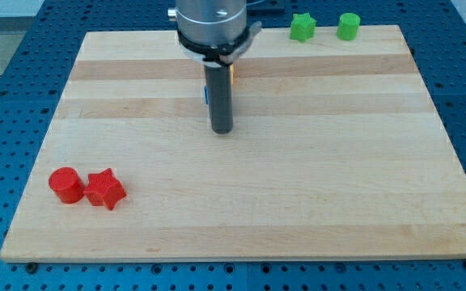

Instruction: Move the green blocks parallel to the right of yellow heart

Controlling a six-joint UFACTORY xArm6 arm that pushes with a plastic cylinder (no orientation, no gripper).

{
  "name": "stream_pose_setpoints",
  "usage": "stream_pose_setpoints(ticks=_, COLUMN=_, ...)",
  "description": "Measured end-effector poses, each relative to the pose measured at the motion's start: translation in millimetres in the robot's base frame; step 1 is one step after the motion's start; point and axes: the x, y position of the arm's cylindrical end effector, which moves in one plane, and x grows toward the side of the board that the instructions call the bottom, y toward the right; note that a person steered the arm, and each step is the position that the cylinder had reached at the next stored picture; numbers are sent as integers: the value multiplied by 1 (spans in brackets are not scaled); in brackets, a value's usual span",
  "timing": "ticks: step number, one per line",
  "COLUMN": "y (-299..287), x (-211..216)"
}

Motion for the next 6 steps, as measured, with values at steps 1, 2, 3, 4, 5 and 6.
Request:
stream_pose_setpoints(ticks=1, y=23, x=16)
stream_pose_setpoints(ticks=2, y=26, x=18)
stream_pose_setpoints(ticks=3, y=50, x=18)
stream_pose_setpoints(ticks=4, y=136, x=6)
stream_pose_setpoints(ticks=5, y=225, x=-34)
stream_pose_setpoints(ticks=6, y=283, x=-107)
